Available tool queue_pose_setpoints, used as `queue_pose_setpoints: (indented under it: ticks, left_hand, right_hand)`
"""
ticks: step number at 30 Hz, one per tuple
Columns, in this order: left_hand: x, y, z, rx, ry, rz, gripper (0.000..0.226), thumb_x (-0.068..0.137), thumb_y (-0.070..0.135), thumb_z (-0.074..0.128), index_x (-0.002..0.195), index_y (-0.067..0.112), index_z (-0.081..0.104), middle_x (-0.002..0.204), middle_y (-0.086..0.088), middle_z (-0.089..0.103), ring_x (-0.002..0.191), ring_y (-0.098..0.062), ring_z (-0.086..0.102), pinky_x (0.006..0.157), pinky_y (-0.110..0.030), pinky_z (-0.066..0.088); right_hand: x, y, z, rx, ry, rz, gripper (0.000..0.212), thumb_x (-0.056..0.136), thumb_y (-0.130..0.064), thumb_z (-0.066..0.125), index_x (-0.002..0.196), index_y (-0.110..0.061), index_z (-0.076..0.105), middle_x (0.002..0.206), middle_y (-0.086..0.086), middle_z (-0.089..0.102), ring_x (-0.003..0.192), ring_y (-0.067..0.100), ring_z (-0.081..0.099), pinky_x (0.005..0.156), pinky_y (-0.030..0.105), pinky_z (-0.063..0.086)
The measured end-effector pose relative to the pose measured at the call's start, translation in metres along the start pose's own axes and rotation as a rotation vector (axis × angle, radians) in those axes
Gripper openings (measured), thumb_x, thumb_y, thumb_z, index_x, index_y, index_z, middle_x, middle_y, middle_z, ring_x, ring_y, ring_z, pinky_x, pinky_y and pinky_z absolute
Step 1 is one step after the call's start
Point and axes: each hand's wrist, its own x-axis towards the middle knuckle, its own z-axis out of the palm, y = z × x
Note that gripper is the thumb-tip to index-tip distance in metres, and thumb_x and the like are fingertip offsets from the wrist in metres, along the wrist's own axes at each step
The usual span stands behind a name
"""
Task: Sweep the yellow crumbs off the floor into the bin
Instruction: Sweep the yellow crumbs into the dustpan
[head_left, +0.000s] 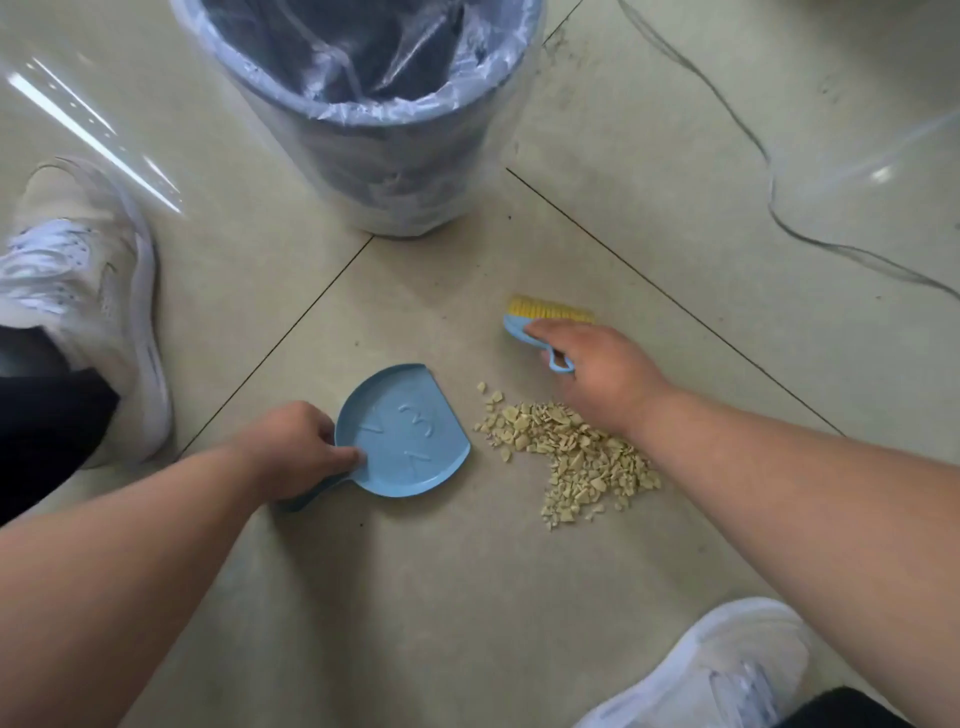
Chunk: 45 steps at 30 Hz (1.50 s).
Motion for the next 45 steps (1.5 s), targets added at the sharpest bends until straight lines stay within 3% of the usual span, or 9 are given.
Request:
queue_pose_setpoints:
  ticks: [7,12,17,20,23,31,39,42,45]
  left_hand:
    - [-0.008,-0.016,0.000,-0.128,0.016,0.015,0.024,0.087,0.033,0.076,0.077,0.011,0.076,0.064,-0.010,0.074,0.054,-0.027,0.067,0.054,-0.031,0.054]
    - [-0.009,-0.035,-0.018,-0.090,0.054,-0.018,0.016,0.084,0.029,0.076,0.074,0.017,0.079,0.071,-0.008,0.078,0.079,-0.033,0.077,0.077,-0.046,0.065]
    - [-0.007,-0.026,-0.024,-0.047,0.040,-0.053,0.016,0.088,0.028,0.076,0.075,0.017,0.079,0.071,-0.010,0.079,0.061,-0.026,0.069,0.057,-0.028,0.055]
    - [-0.001,-0.020,-0.025,-0.041,0.023,-0.076,0.019,0.084,0.026,0.077,0.072,0.012,0.080,0.064,-0.014,0.075,0.050,-0.028,0.063,0.051,-0.034,0.057]
    - [0.002,-0.017,-0.030,0.001,0.007,-0.079,0.021,0.082,0.025,0.078,0.068,0.010,0.080,0.061,-0.017,0.074,0.046,-0.028,0.062,0.051,-0.037,0.060]
    - [-0.007,0.005,-0.021,0.083,-0.012,0.021,0.023,0.086,0.031,0.077,0.072,0.013,0.079,0.070,-0.017,0.078,0.060,-0.032,0.073,0.064,-0.035,0.061]
    - [-0.020,0.049,0.017,0.057,-0.030,0.111,0.022,0.086,0.026,0.072,0.073,0.009,0.076,0.067,-0.013,0.077,0.059,-0.030,0.070,0.054,-0.024,0.050]
    - [-0.024,0.055,0.021,0.031,-0.042,0.120,0.024,0.086,0.021,0.068,0.072,0.002,0.073,0.061,-0.018,0.073,0.046,-0.027,0.061,0.049,-0.026,0.049]
    - [-0.025,0.055,0.020,0.005,-0.054,0.111,0.025,0.087,0.016,0.065,0.075,-0.004,0.072,0.057,-0.025,0.068,0.042,-0.026,0.054,0.042,-0.026,0.045]
  right_hand:
    - [-0.046,-0.012,0.024,-0.016,0.046,-0.137,0.060,0.076,0.010,0.063,0.131,-0.011,0.068,0.137,0.008,0.067,0.127,0.025,0.063,0.109,0.044,0.048]
    - [0.004,-0.037,0.022,0.029,0.130,-0.231,0.053,0.071,0.000,0.059,0.120,-0.011,0.076,0.120,0.012,0.075,0.112,0.030,0.070,0.100,0.045,0.054]
    - [0.027,-0.047,0.034,-0.034,-0.051,-0.356,0.048,0.070,-0.006,0.058,0.112,-0.014,0.080,0.112,0.011,0.077,0.103,0.035,0.072,0.093,0.044,0.055]
    - [0.009,-0.039,0.036,-0.037,-0.160,-0.410,0.042,0.073,-0.003,0.063,0.109,-0.016,0.081,0.111,0.006,0.079,0.104,0.030,0.071,0.095,0.034,0.048]
    - [-0.024,-0.015,0.035,-0.125,-0.264,-0.485,0.037,0.072,0.000,0.066,0.100,-0.018,0.082,0.102,0.004,0.080,0.105,0.035,0.072,0.104,0.047,0.044]
    - [-0.078,0.039,0.009,-0.171,-0.332,-0.383,0.038,0.079,0.000,0.069,0.109,-0.021,0.081,0.120,0.003,0.076,0.133,0.038,0.056,0.117,0.054,0.022]
    - [-0.066,0.060,-0.030,0.057,0.223,0.074,0.045,0.085,-0.002,0.060,0.119,-0.026,0.077,0.119,0.001,0.076,0.112,0.023,0.069,0.099,0.032,0.051]
    - [-0.060,0.065,-0.019,0.098,0.212,0.262,0.045,0.089,-0.009,0.057,0.125,-0.031,0.073,0.123,-0.002,0.074,0.112,0.020,0.068,0.096,0.022,0.047]
    - [-0.068,0.053,0.002,0.035,0.125,0.208,0.051,0.081,-0.021,0.054,0.127,-0.032,0.071,0.125,0.000,0.074,0.117,0.028,0.066,0.102,0.041,0.051]
